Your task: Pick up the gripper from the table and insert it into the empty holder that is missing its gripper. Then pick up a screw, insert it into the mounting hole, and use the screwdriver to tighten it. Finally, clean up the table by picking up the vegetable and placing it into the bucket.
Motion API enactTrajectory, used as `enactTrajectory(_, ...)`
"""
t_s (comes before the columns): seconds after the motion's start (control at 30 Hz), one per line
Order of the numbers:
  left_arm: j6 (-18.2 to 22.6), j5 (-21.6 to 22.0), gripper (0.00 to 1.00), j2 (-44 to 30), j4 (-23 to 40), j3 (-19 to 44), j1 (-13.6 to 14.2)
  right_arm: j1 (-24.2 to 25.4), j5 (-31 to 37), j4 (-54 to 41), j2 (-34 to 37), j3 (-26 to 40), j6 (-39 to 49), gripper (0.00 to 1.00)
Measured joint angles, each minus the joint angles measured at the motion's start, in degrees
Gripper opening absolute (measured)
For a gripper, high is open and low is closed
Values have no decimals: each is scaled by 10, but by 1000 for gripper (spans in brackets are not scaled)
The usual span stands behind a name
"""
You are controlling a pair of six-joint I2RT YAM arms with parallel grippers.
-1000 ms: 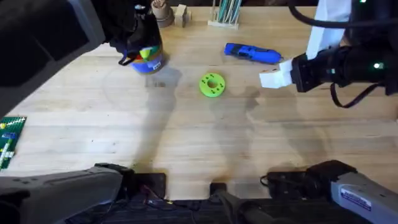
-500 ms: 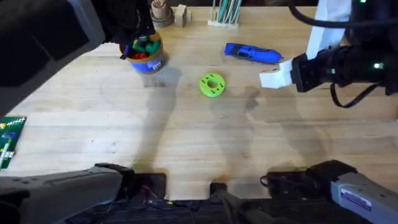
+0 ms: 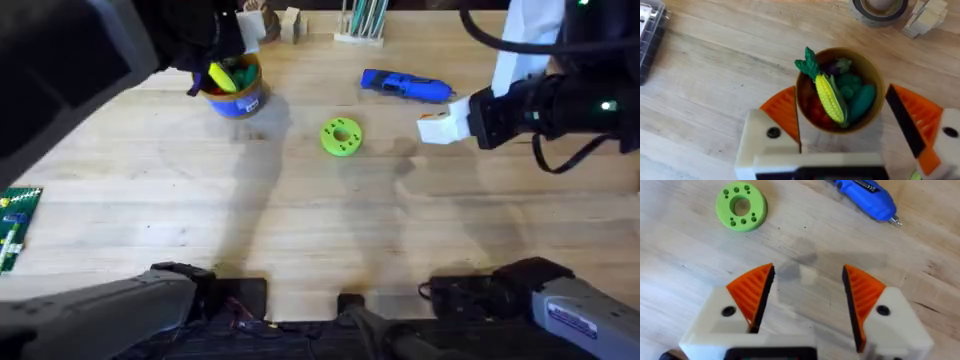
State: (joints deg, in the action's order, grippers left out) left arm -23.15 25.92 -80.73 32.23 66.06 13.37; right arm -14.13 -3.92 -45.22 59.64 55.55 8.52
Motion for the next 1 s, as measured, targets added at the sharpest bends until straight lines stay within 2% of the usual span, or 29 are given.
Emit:
enactTrajectory(0.17,0,-9,996,82,58,0,0,0,0,-5,-2,0,1,861)
enactTrajectory(0.2,-2,-12,932,102,74,0,0,0,0,-6,-5,0,0,861)
enactTrajectory(0.27,0,-24,650,140,108,0,0,0,0,-8,-17,0,-2,860)
enactTrajectory(0.37,0,-45,177,181,155,1,2,0,0,-13,-44,0,-4,861)
enactTrajectory(0.4,2,-53,52,191,170,1,2,0,0,-14,-53,0,-4,861)
enactTrajectory(0.43,2,-64,13,202,188,1,3,0,0,-14,-61,0,-4,861)
enactTrajectory(0.57,26,-113,4,231,233,1,3,0,0,-17,-89,0,-4,861)
enactTrajectory(0.6,37,-128,13,239,242,1,3,0,0,-18,-96,0,-4,861)
enactTrajectory(0.63,48,-139,90,245,250,1,3,0,0,-19,-101,0,-4,861)
enactTrajectory(0.8,80,-204,880,282,287,1,4,0,0,-28,-128,0,-5,861)
enactTrajectory(0.83,90,-219,964,291,290,1,4,0,0,-32,-133,0,-6,861)
enactTrajectory(1.0,150,-286,993,337,301,1,4,0,0,-47,-149,0,-6,861)
